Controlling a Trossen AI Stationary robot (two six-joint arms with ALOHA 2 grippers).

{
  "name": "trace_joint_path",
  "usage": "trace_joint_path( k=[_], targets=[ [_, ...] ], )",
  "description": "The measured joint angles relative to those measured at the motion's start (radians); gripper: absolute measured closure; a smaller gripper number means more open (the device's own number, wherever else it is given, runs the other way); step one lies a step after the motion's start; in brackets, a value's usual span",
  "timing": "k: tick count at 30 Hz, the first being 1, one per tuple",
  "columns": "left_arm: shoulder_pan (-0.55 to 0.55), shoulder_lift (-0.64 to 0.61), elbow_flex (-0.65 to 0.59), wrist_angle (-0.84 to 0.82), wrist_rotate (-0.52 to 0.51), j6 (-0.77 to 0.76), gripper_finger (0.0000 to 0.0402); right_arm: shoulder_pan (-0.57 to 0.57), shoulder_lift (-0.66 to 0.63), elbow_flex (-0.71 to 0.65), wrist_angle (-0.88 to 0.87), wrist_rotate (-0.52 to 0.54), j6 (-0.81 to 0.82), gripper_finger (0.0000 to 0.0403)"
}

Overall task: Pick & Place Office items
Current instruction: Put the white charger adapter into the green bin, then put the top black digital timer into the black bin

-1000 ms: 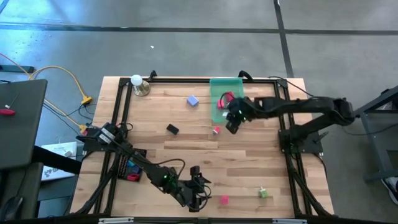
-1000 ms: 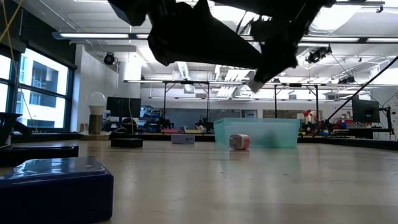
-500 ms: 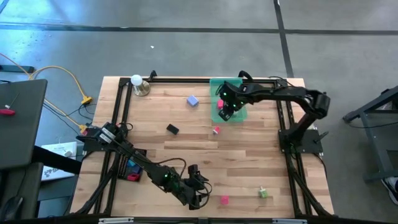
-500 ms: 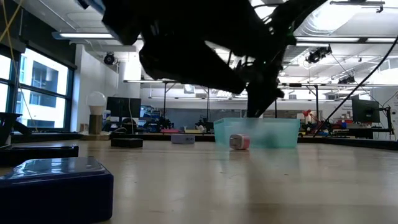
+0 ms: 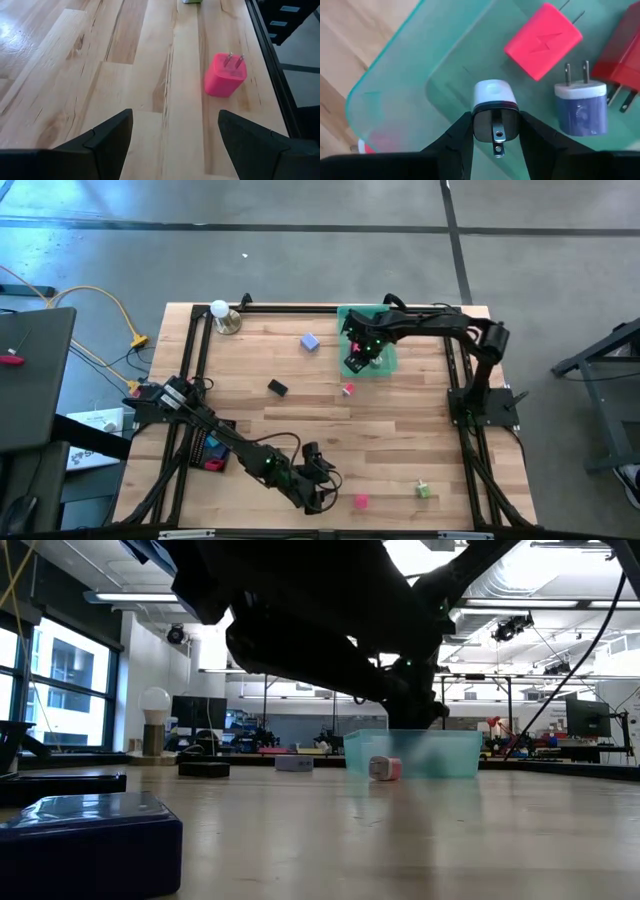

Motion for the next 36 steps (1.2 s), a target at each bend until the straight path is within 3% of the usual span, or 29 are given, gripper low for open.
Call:
trace_joint_path(
  k=[6,10,15,25,36],
  targets=[
    [0.0,0.0,0.0,-0.007,0.0,0.0,0.0115,0.006,0.006,0.0,0.003,-0.009,0.045,0.0211],
    [-0.001,0.0,0.0,-0.016,0.0,0.0,0.0115,0.006,0.006,0.0,0.004,-0.019,0.045,0.0188],
    [-0.001,0.0,0.0,-0.023,0.0,0.0,0.0115,0.006,-0.009,0.0,0.006,-0.018,0.04,0.0183],
    [0.01,0.0,0.0,-0.044,0.0,0.004,0.0115,0.029,-0.176,0.0,0.007,-0.017,0.046,0.02],
    [0.026,0.0,0.0,-0.068,-0.003,0.146,0.0115,0.235,-0.342,0.0,-0.159,-0.017,0.12,0.0218]
  ],
)
